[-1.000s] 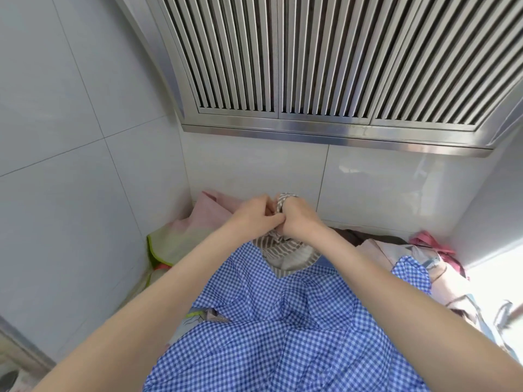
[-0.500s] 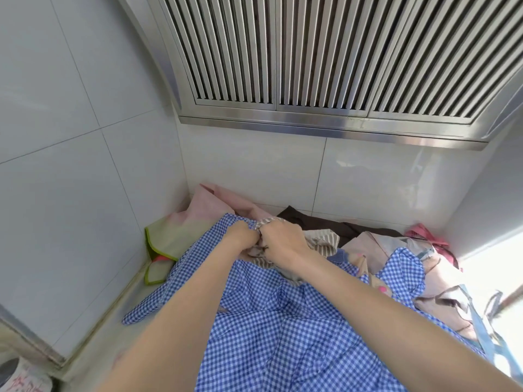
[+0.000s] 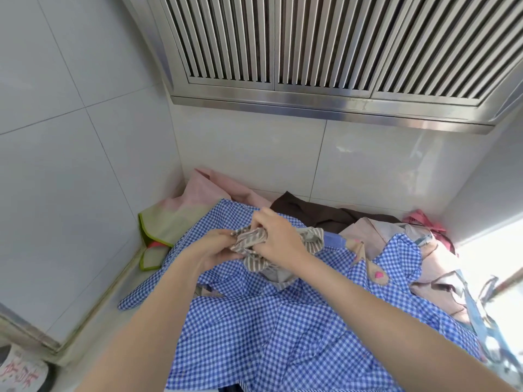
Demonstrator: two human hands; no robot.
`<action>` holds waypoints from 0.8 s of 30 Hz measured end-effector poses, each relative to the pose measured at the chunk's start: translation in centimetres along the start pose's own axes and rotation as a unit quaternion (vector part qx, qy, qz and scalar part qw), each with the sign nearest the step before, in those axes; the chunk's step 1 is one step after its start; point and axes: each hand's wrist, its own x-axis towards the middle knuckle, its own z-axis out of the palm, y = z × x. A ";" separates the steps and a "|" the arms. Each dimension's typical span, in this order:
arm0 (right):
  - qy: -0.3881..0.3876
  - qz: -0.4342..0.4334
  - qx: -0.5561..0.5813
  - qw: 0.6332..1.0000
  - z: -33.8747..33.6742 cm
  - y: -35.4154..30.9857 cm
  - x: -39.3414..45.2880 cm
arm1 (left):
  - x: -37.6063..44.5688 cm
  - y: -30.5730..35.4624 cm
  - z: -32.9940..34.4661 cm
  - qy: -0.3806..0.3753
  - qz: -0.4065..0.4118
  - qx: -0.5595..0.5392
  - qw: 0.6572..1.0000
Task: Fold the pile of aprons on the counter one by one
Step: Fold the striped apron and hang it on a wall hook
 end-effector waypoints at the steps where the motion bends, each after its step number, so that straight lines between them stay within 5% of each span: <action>1: 0.006 0.013 0.037 0.999 -0.4 0.0 0.5 | -0.2 0.3 -0.1 -0.009 0.007 -0.021 1.000; 12: 0.027 0.264 0.353 0.897 -1.7 1.1 1.6 | -0.2 0.7 0.1 -0.071 0.015 -0.121 0.990; 21: -0.129 0.147 0.244 0.950 -4.3 0.7 1.5 | -0.1 1.9 -1.2 -0.185 -0.024 0.116 0.976; 24: -0.143 0.109 0.235 0.955 -4.6 0.2 1.4 | -0.4 2.0 -1.2 -0.195 -0.015 0.094 0.976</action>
